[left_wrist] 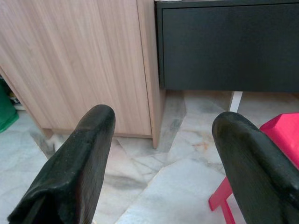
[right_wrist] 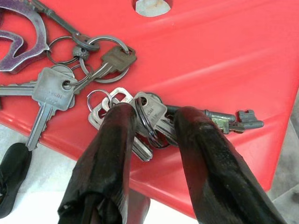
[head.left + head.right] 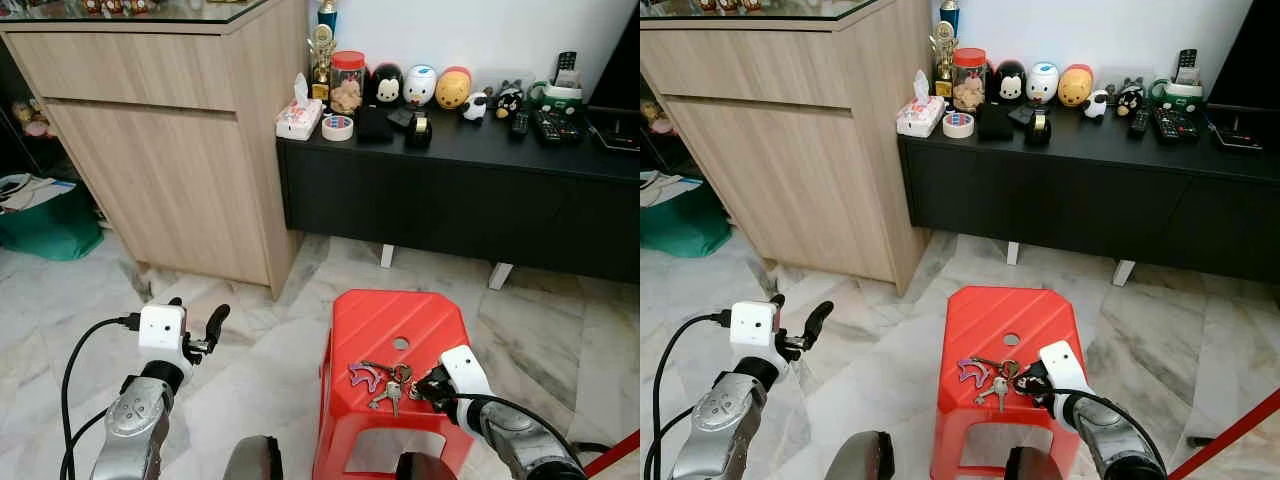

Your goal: Hang keys on a hook

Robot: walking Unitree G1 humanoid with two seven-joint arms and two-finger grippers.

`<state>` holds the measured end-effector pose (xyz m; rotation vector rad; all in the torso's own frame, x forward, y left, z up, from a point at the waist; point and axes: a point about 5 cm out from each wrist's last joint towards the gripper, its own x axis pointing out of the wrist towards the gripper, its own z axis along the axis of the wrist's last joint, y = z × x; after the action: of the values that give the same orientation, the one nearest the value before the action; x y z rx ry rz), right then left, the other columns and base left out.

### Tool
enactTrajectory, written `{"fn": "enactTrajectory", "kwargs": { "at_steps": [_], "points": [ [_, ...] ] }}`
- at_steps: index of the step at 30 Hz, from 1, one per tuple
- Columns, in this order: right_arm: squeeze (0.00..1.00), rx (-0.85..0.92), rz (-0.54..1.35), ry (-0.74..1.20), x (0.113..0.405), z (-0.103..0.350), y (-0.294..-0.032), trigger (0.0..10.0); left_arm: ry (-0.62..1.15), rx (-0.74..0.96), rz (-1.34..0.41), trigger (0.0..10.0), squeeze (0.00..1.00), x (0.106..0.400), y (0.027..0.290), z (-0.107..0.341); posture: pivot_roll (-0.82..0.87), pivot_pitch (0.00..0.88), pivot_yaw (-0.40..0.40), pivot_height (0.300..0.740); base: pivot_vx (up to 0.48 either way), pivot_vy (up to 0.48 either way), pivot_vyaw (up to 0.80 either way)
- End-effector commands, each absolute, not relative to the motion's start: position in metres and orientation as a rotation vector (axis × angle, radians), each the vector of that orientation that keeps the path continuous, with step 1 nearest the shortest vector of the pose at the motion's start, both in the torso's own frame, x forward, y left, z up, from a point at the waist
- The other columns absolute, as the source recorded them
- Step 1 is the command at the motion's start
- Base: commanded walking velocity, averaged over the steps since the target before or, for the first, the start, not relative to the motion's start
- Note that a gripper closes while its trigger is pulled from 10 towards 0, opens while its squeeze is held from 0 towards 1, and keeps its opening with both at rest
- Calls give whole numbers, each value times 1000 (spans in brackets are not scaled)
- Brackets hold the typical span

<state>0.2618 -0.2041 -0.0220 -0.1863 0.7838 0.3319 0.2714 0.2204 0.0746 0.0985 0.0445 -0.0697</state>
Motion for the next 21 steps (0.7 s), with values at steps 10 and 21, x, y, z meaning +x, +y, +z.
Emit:
{"fn": "enactTrajectory", "kwargs": {
  "at_steps": [10, 21],
  "points": [
    [0, -172, 352, 761, 268, -18, -199, 0, 48, 115, -57, 10000, 0, 273, 225, 75, 74, 0, 12, 608, 0, 0, 0],
    [0, -169, 364, 773, 266, -20, -196, 0, 54, 112, -64, 10000, 0, 273, 225, 74, 76, 0, 15, 608, 0, 0, 0]
  ]
}}
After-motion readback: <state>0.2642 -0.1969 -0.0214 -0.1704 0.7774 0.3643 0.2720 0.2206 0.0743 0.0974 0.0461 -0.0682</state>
